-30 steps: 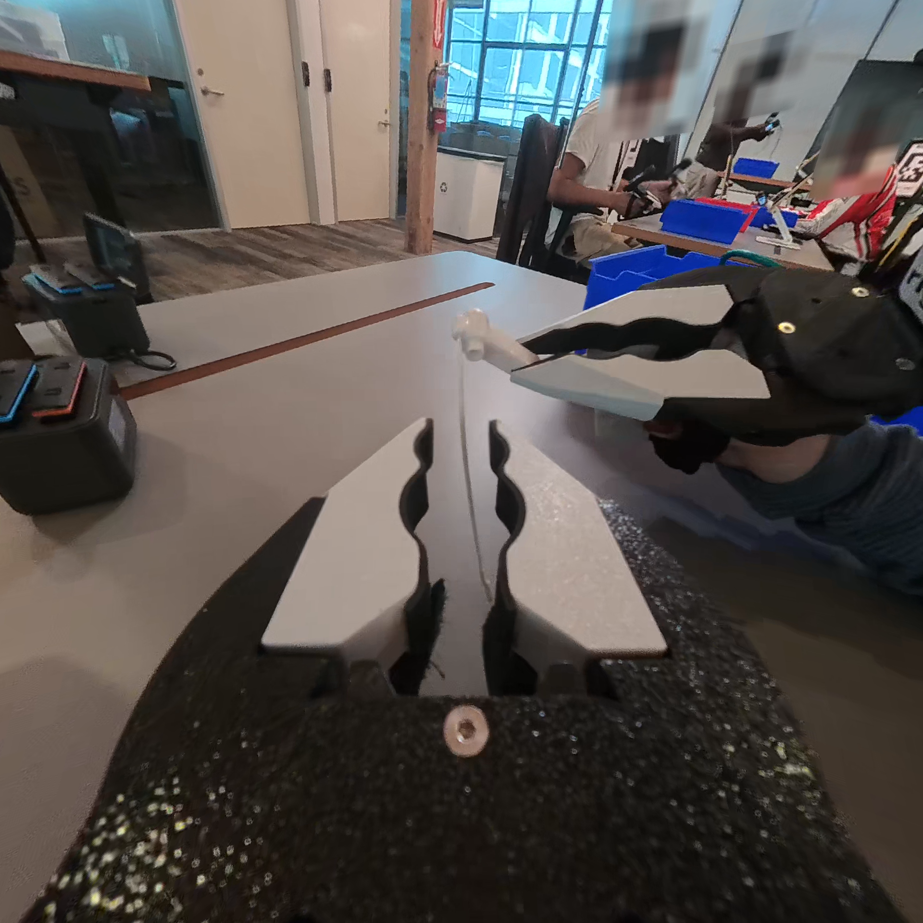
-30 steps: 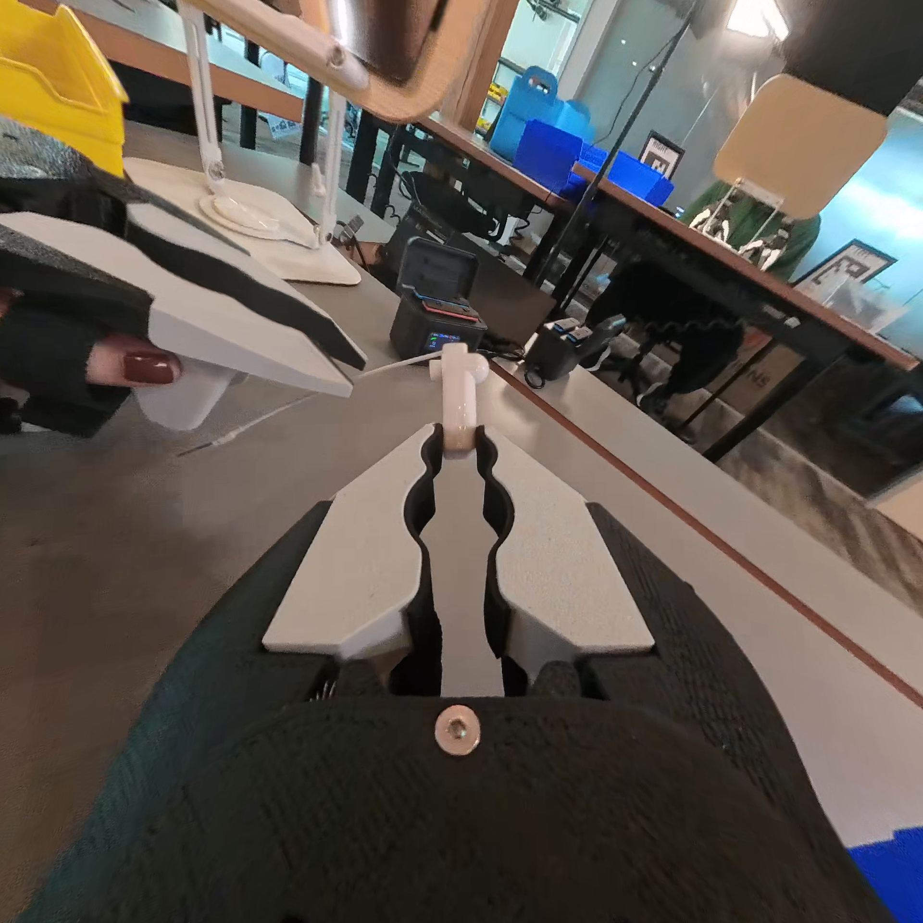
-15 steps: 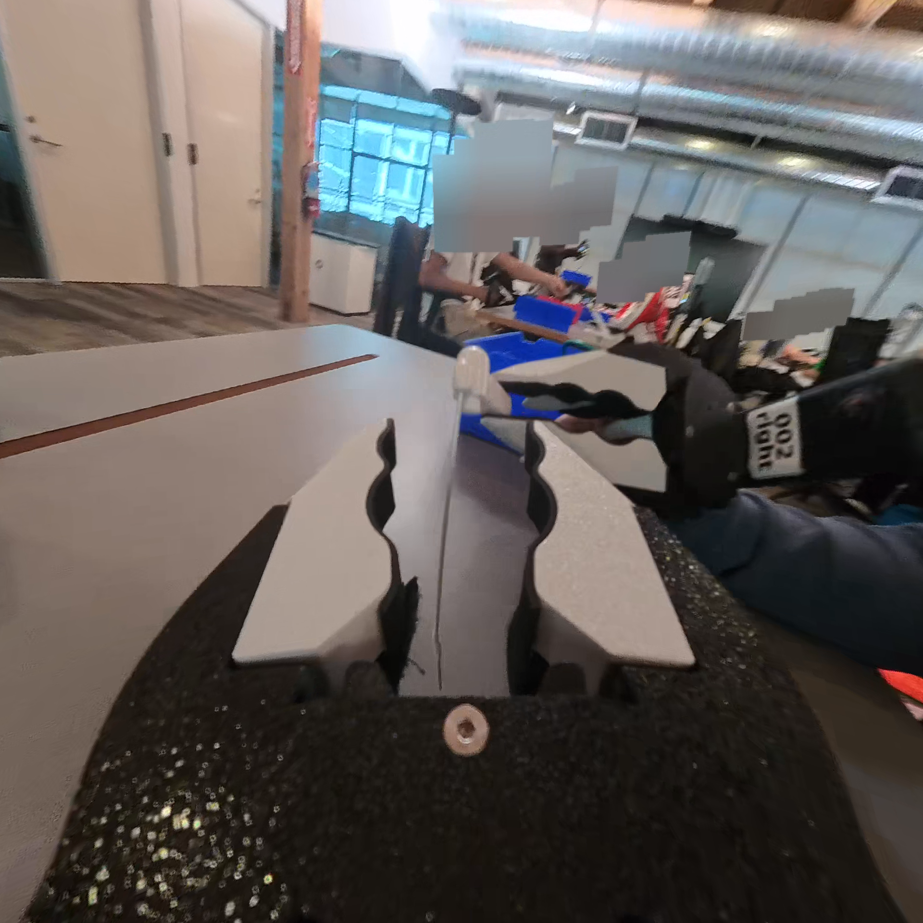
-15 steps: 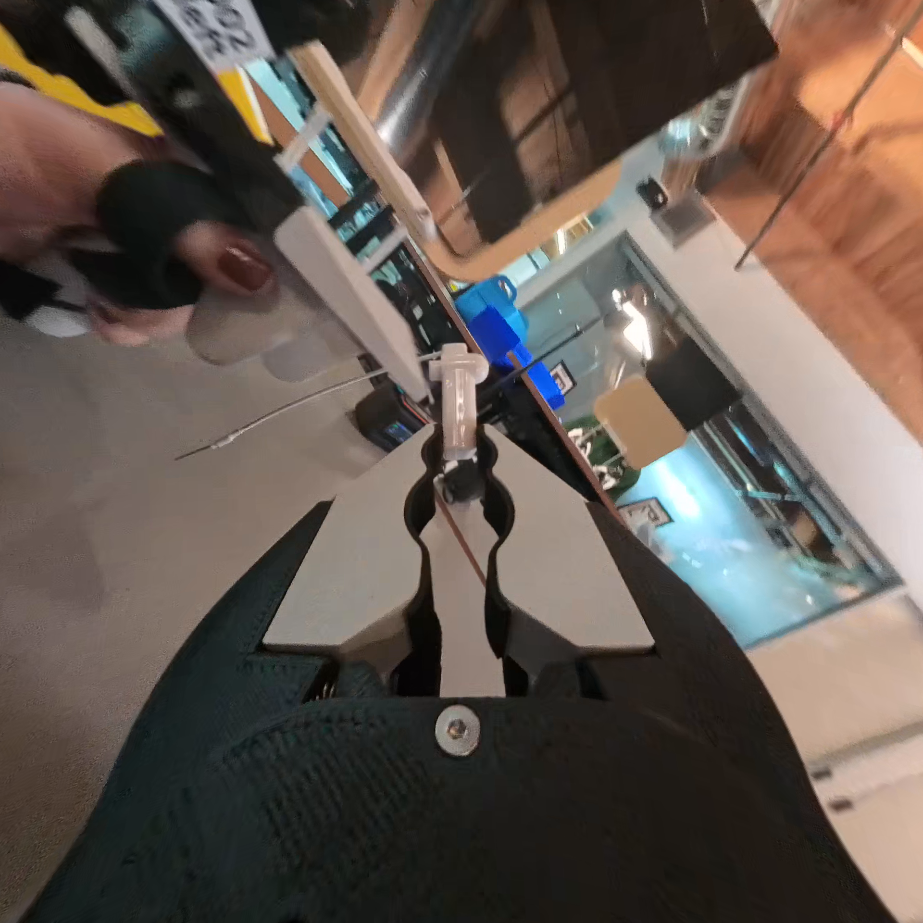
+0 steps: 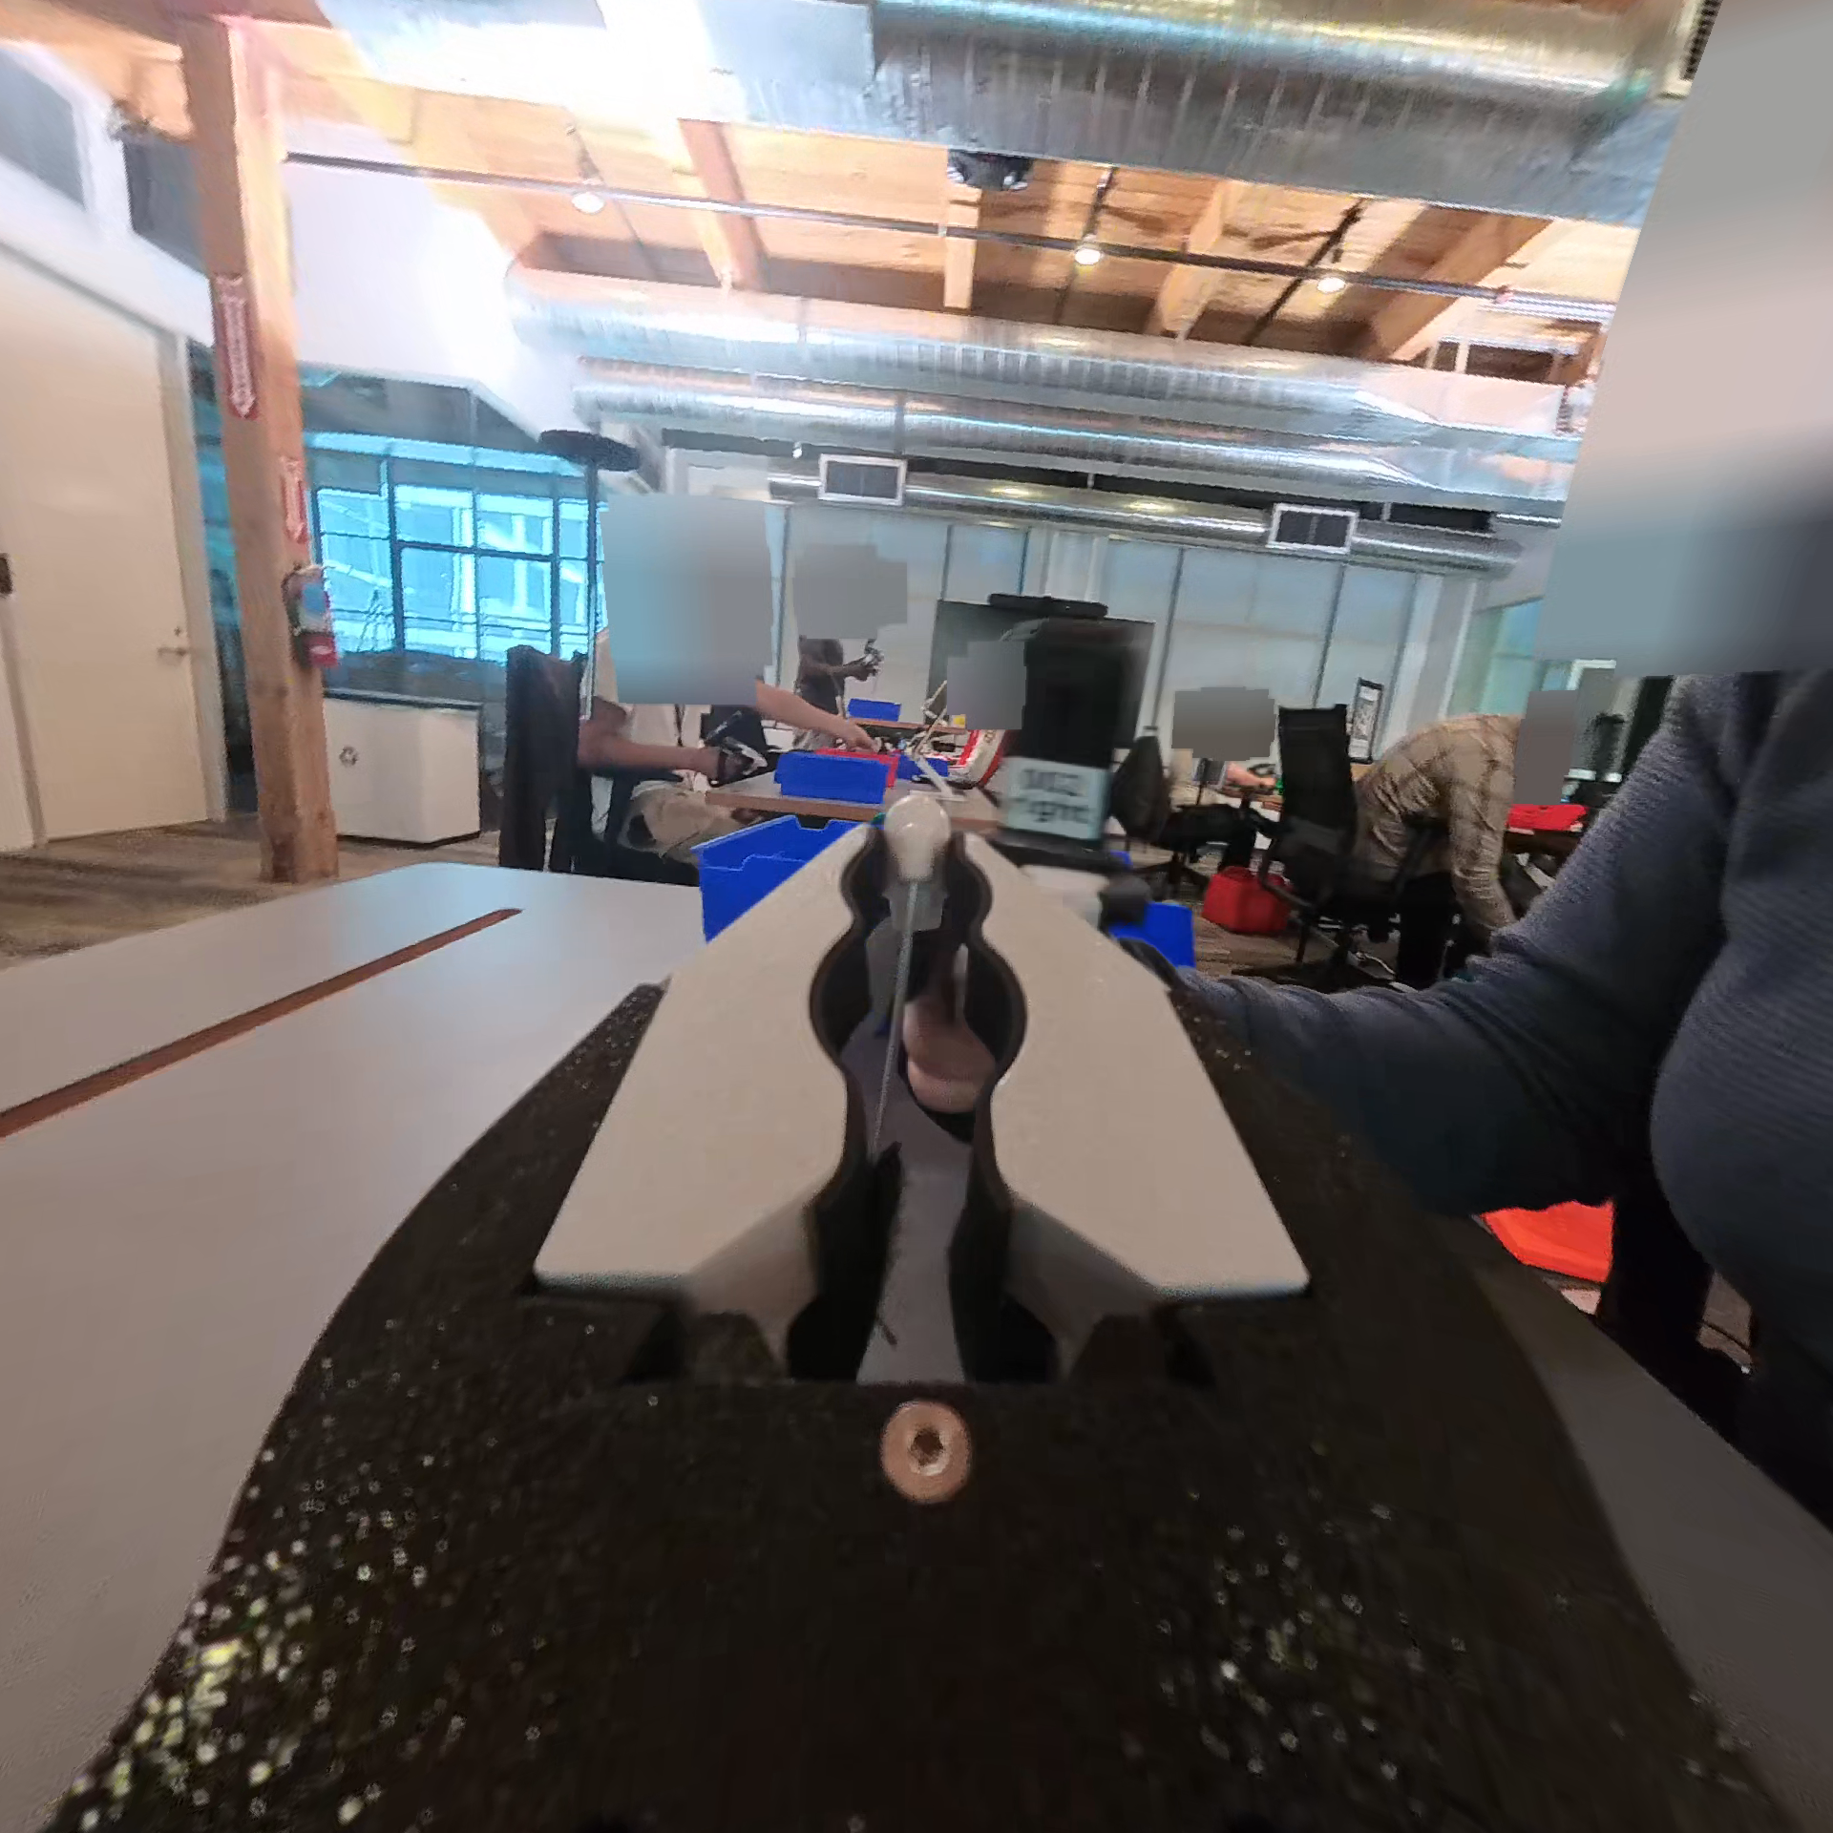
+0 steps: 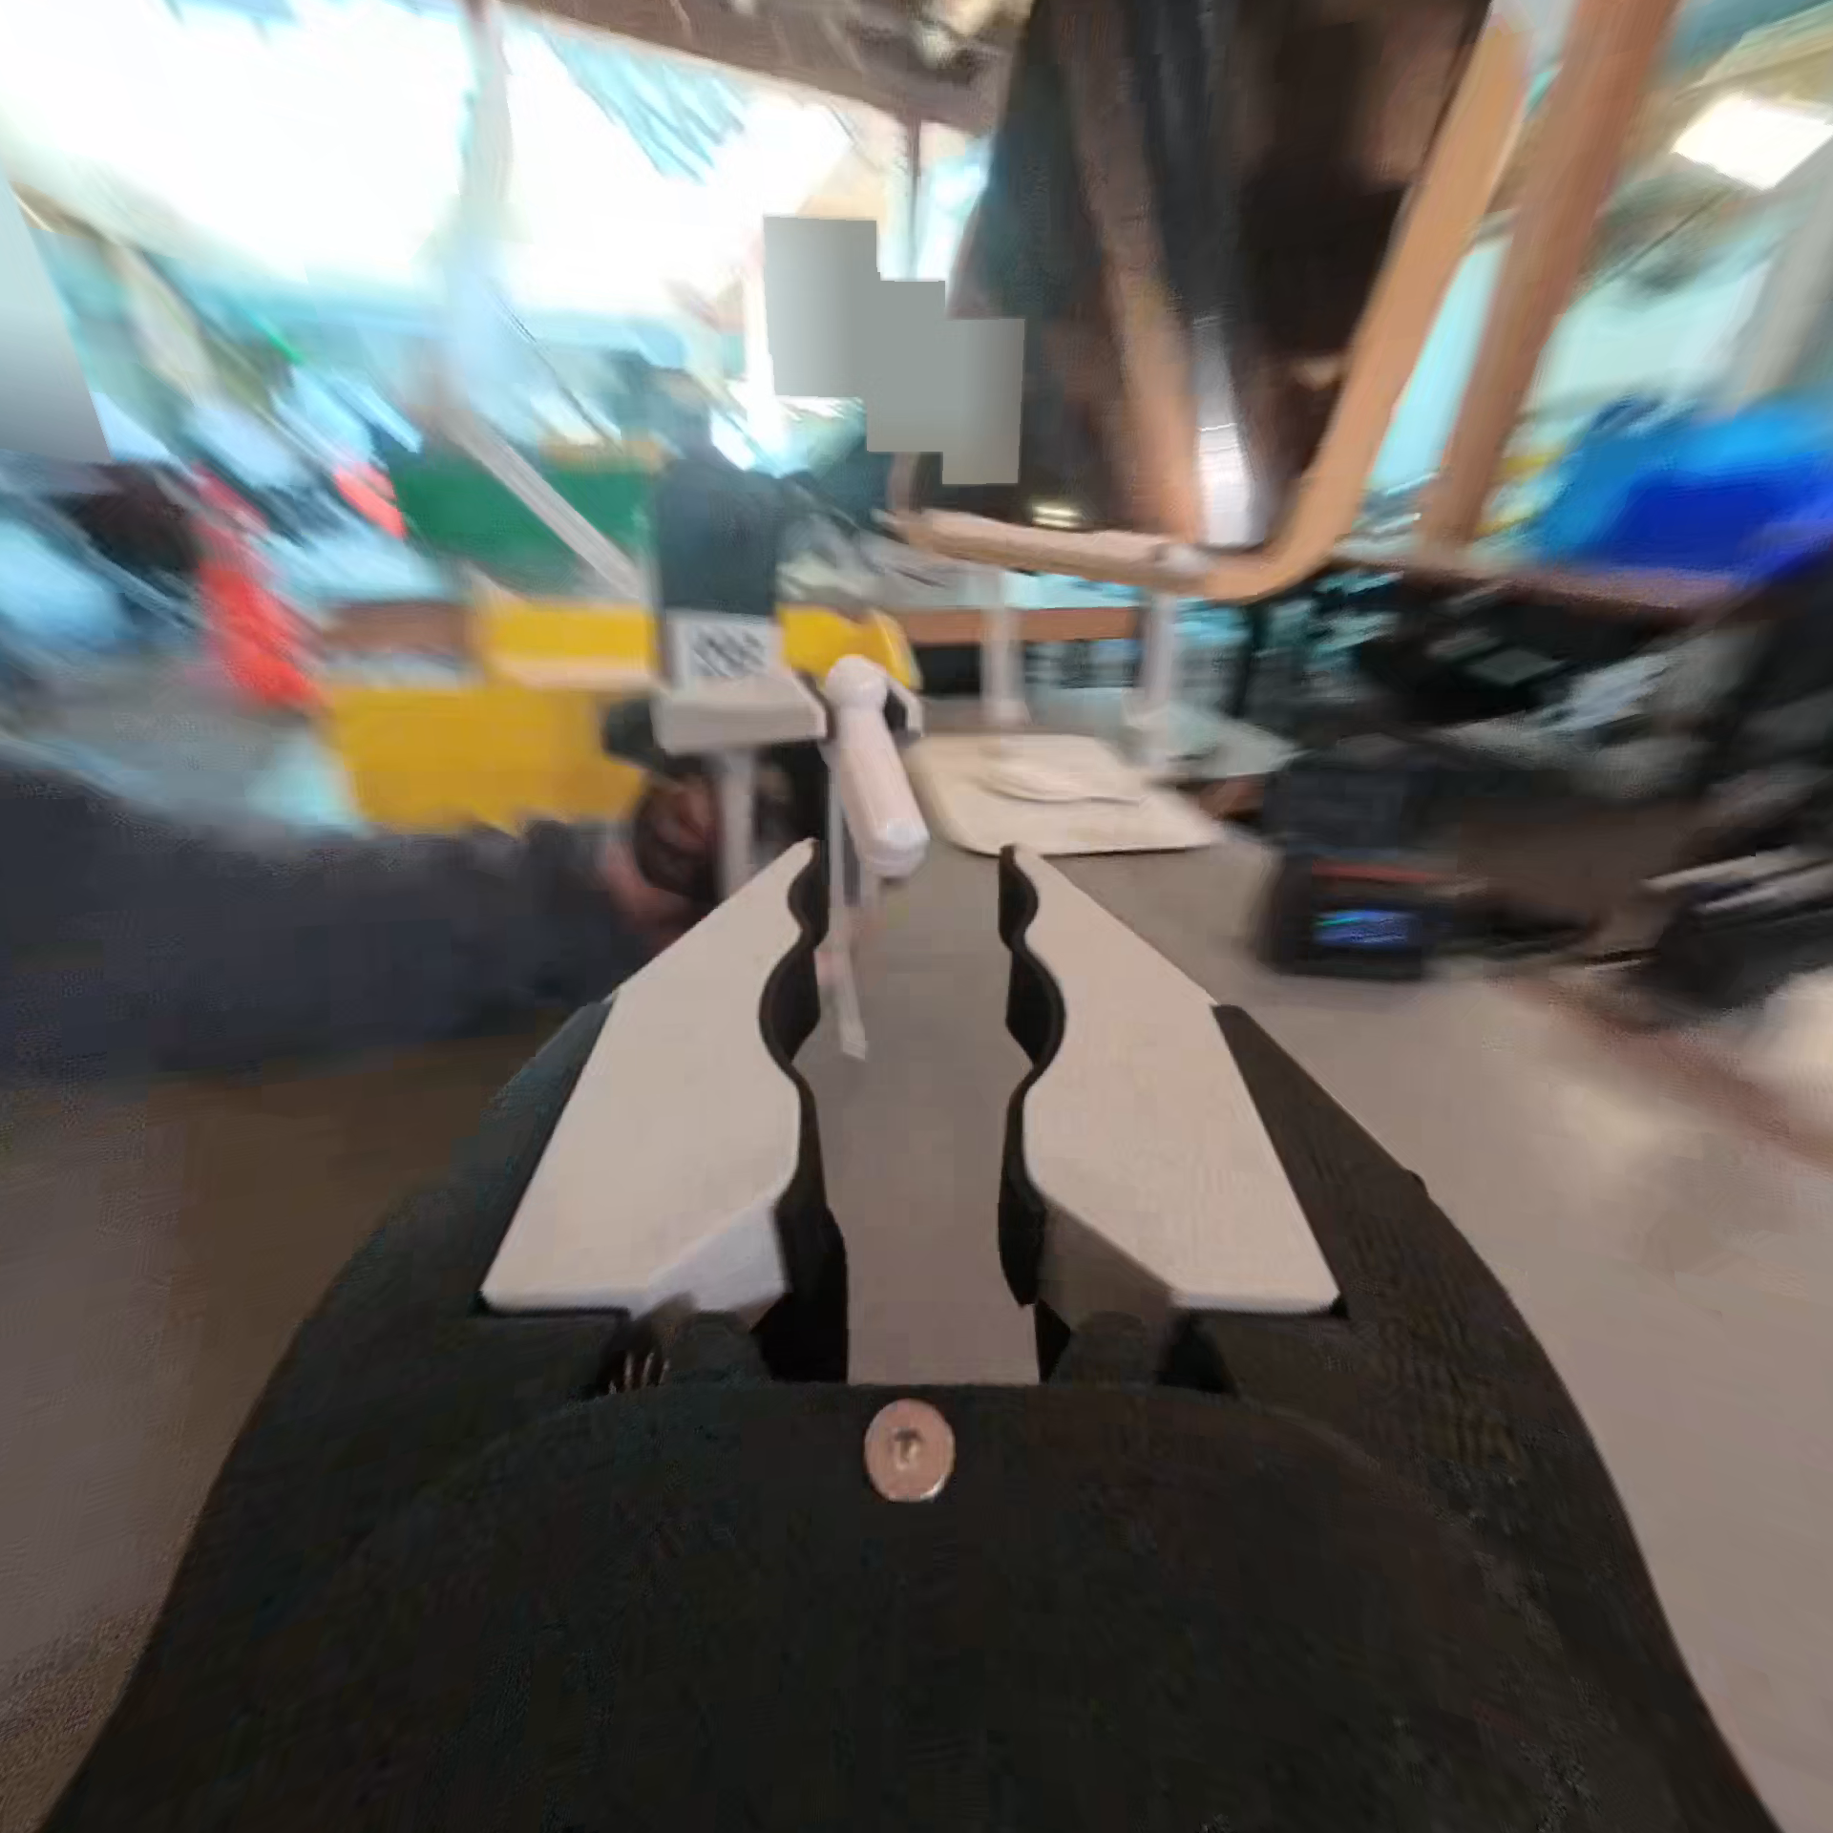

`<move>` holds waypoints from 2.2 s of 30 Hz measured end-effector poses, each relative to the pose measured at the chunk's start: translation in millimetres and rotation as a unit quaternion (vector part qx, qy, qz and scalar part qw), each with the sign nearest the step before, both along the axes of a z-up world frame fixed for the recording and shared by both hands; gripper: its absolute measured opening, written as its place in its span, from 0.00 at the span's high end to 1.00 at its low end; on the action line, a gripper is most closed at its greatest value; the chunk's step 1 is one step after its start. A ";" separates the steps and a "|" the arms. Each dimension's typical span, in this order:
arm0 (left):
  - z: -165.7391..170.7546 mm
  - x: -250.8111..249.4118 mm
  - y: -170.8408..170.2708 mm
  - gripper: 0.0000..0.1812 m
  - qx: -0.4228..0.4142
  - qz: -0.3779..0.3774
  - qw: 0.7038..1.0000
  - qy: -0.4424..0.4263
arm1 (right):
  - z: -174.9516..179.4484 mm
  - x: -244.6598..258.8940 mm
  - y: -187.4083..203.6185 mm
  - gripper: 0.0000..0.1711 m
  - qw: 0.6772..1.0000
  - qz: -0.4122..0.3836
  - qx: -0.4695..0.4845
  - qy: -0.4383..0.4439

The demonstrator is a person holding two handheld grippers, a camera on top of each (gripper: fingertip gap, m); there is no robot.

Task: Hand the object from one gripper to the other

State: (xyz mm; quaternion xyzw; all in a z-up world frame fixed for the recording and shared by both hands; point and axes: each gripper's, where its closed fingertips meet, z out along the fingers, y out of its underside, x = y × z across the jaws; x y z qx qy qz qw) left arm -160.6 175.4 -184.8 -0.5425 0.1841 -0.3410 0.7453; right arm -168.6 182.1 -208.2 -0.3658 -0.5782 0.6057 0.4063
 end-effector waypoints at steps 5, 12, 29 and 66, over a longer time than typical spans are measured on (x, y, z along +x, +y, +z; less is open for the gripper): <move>3.7 4.6 -6.5 0.94 0.020 -0.020 1.000 0.002 | 8.3 13.4 -6.5 0.83 0.963 0.148 -0.220 -0.052; -1.4 6.4 -2.7 0.94 0.003 -0.022 1.000 0.004 | 8.3 11.9 -10.2 0.94 0.972 0.134 -0.188 -0.042; -32.5 -35.7 36.8 0.62 -0.226 -0.066 0.935 -0.267 | -5.9 -10.3 26.9 0.95 0.714 -0.313 0.614 0.122; -11.1 -21.3 15.4 0.94 -0.086 -0.034 0.988 -0.121 | -2.7 -14.2 -0.3 0.94 0.966 0.059 -0.243 -0.063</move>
